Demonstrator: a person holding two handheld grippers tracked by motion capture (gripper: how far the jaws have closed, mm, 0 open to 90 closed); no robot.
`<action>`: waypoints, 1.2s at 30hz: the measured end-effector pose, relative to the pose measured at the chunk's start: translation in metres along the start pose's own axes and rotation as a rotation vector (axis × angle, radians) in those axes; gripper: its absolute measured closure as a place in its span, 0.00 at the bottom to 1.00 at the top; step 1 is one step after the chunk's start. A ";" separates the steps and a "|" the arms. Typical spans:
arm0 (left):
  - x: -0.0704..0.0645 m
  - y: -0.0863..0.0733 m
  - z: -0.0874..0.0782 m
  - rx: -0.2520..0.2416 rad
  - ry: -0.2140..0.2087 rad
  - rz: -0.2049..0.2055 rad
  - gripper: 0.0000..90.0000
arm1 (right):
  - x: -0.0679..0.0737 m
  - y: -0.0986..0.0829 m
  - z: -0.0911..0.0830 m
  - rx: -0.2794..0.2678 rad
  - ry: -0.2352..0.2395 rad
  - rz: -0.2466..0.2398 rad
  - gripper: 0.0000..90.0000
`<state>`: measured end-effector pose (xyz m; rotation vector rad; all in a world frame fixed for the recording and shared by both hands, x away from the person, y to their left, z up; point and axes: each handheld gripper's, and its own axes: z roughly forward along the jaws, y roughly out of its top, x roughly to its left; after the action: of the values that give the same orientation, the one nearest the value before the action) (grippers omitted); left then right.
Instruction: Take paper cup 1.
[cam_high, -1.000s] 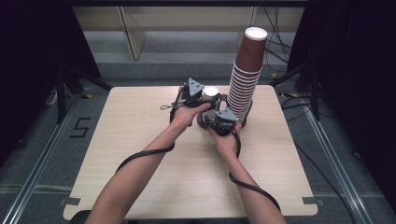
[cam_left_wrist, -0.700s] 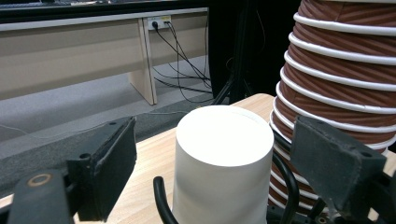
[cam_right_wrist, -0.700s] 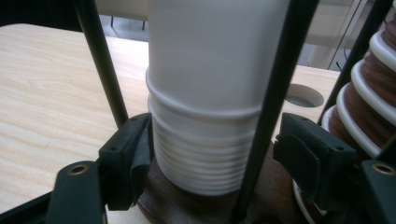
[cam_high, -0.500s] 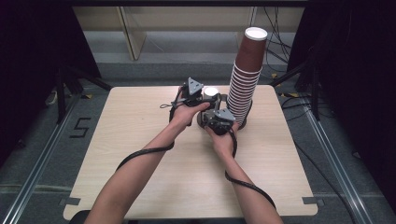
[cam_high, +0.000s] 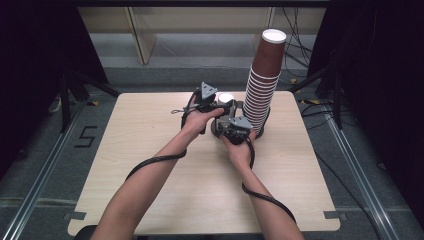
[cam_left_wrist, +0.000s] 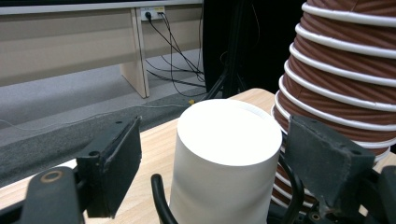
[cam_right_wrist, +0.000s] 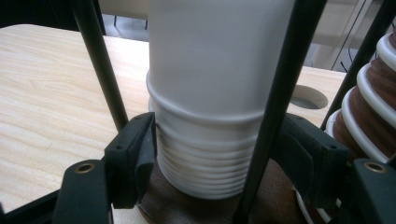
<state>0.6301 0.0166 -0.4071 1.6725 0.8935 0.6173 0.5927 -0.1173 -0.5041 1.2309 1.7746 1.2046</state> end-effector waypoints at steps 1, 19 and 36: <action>0.000 0.000 0.001 0.003 -0.001 0.000 0.21 | 0.000 0.000 0.000 -0.003 -0.003 -0.005 0.35; -0.008 -0.001 0.013 0.051 -0.003 0.044 0.33 | 0.001 0.001 -0.001 0.004 0.006 0.020 0.35; -0.011 0.018 -0.002 -0.007 -0.002 0.068 0.38 | 0.000 -0.001 -0.004 0.014 0.002 0.011 0.34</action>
<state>0.6266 0.0069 -0.3892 1.7028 0.8351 0.6636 0.5889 -0.1184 -0.5032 1.2493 1.7823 1.2020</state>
